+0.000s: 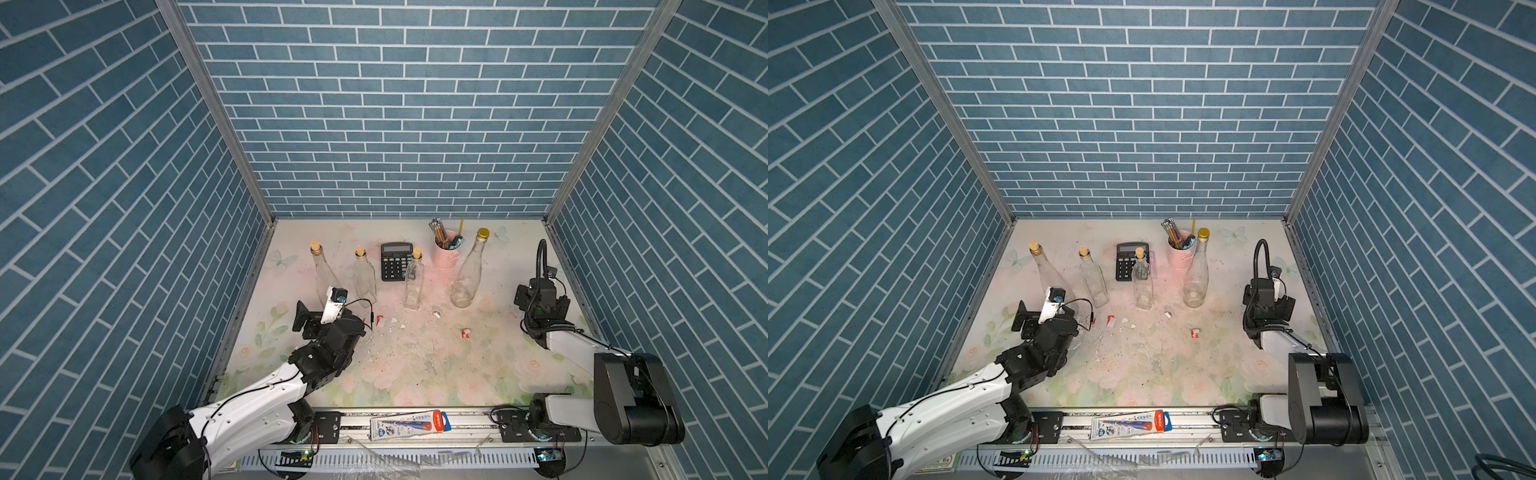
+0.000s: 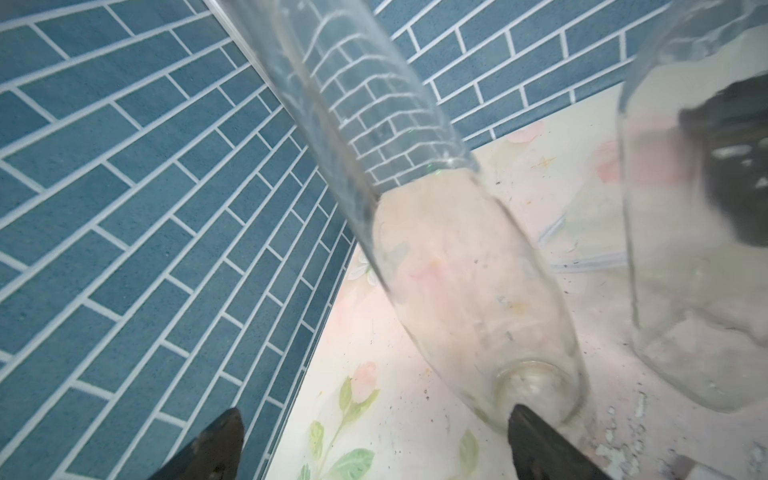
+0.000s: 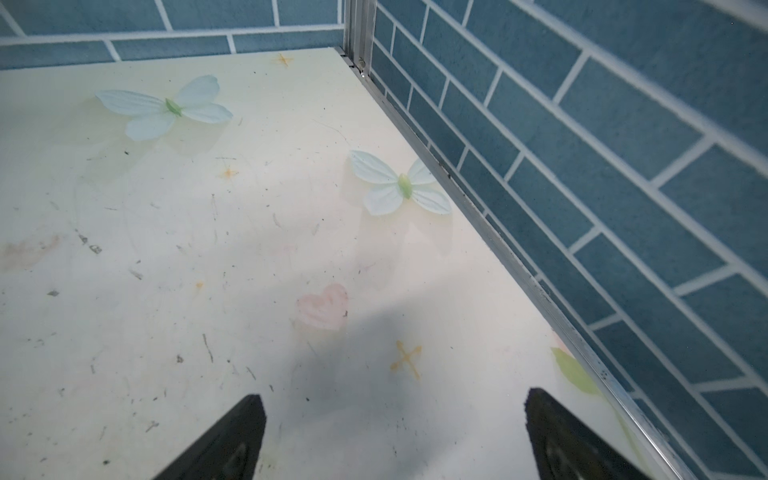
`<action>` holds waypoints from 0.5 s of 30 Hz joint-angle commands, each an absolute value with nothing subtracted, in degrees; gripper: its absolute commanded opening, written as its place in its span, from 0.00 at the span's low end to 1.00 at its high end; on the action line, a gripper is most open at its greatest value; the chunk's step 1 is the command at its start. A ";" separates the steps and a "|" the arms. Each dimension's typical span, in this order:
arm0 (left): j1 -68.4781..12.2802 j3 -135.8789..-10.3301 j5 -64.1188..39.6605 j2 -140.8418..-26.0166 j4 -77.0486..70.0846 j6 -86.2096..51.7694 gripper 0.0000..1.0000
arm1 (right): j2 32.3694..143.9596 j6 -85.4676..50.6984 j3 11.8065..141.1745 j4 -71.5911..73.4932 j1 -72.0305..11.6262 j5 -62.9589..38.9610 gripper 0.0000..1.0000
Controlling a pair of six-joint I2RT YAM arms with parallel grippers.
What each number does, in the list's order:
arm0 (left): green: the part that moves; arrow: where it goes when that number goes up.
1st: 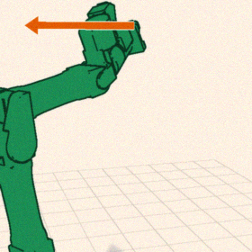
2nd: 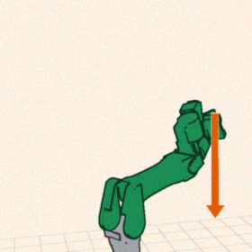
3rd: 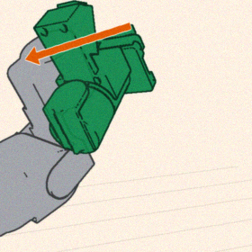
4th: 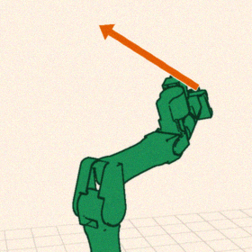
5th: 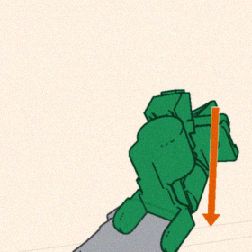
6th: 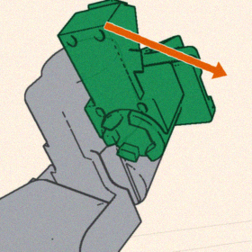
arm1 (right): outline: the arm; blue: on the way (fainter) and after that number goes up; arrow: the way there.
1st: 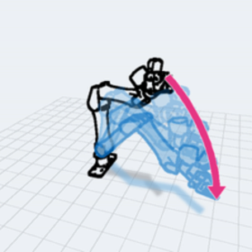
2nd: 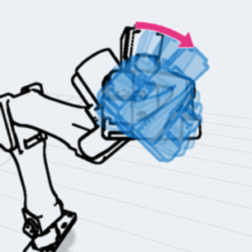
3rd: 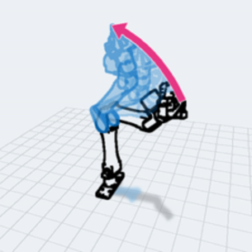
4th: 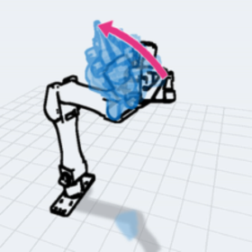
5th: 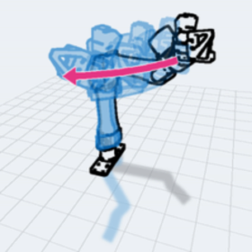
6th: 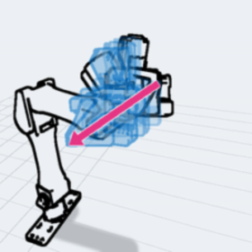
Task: Remove the label from the bottle
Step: Reset both arms
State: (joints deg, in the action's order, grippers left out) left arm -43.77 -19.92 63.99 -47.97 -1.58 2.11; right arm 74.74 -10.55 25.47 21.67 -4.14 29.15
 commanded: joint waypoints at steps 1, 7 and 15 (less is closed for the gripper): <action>-42.02 -15.77 61.24 -44.24 -10.30 6.47 1.00 | 73.65 -8.73 23.33 27.95 -4.10 29.08 0.99; -35.34 -9.52 53.44 -45.60 -20.84 6.31 1.00 | 73.81 -6.27 19.78 37.82 -4.06 27.91 0.99; -25.54 -9.09 37.85 -59.60 -41.33 10.52 1.00 | 81.19 -3.78 16.68 54.91 -4.04 27.60 0.99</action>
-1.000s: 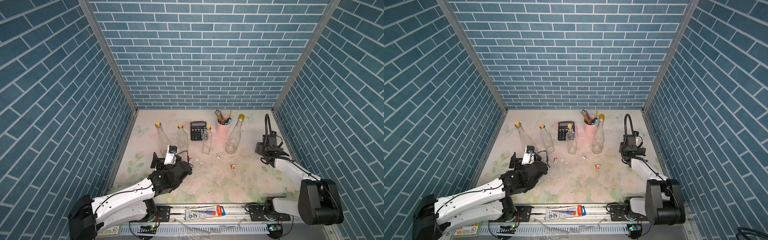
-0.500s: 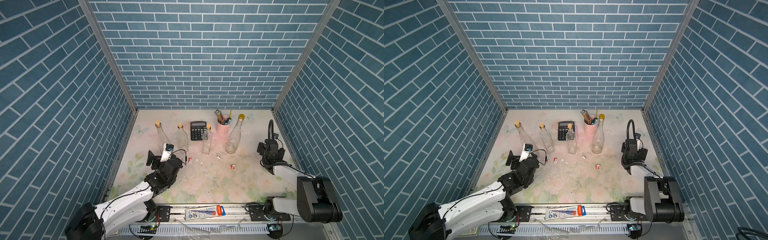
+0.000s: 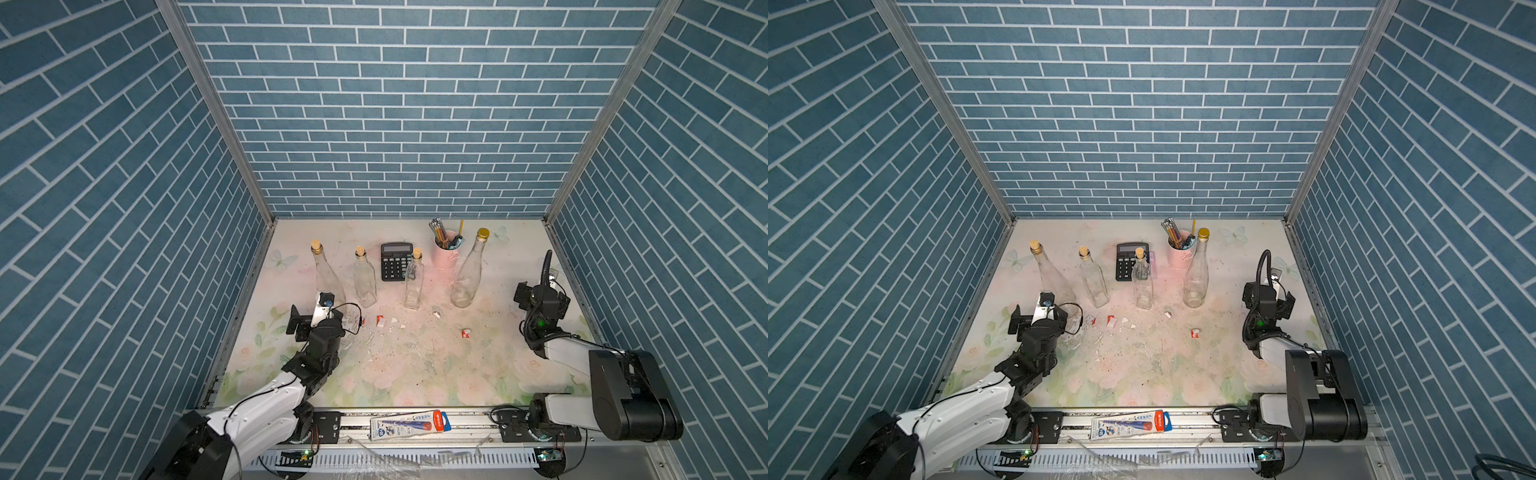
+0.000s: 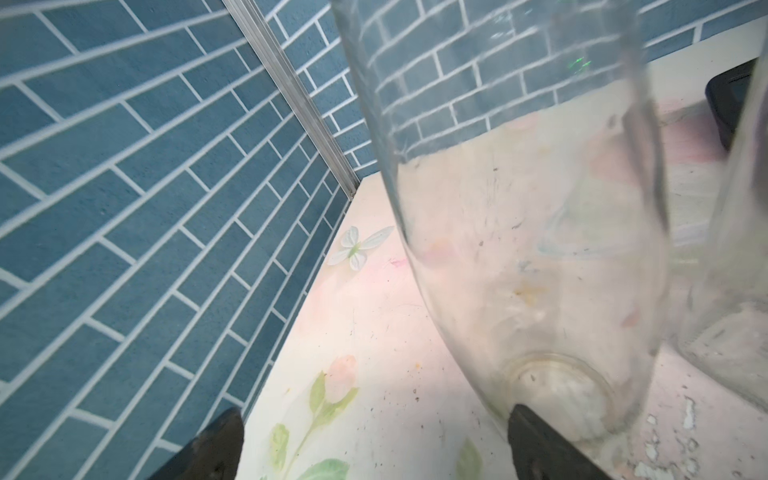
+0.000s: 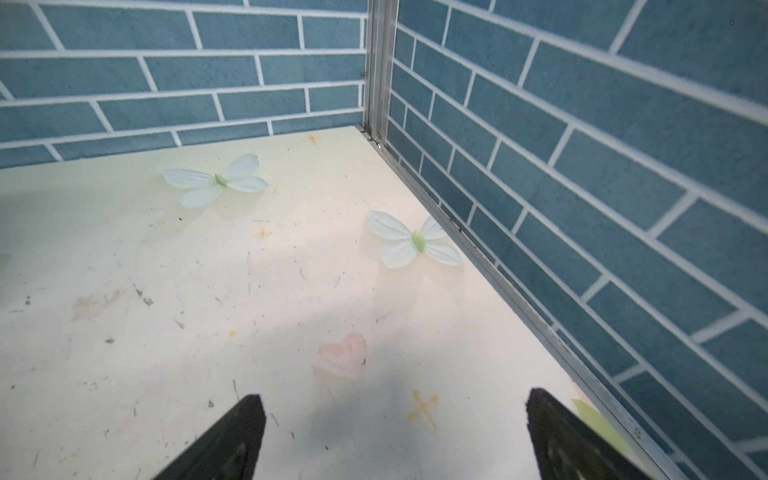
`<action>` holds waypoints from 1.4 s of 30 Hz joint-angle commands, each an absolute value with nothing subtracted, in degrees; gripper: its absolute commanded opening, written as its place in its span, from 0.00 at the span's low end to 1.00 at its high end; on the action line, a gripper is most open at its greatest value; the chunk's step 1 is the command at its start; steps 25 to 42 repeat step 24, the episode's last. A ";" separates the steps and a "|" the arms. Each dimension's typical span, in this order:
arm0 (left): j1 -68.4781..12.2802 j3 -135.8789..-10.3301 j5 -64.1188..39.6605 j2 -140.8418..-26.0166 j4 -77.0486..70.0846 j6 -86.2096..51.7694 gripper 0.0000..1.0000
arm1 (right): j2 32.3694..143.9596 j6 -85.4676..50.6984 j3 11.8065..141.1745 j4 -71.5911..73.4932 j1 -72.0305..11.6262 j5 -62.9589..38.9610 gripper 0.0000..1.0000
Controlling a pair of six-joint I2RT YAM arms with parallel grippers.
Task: Remove the label from the bottle
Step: Reset both arms
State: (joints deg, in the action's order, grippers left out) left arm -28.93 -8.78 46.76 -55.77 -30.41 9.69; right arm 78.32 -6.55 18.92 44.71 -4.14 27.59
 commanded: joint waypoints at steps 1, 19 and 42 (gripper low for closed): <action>-24.30 -9.72 36.22 -62.13 -43.87 10.94 0.99 | 82.71 -3.27 15.69 58.50 -4.08 25.87 0.99; -15.67 -16.55 21.36 -79.38 -53.79 14.10 1.00 | 84.49 -1.86 19.03 54.27 -4.77 24.43 0.99; -14.50 -15.95 21.18 -83.49 -59.60 14.08 1.00 | 84.55 -1.76 18.98 54.41 -4.79 24.44 0.99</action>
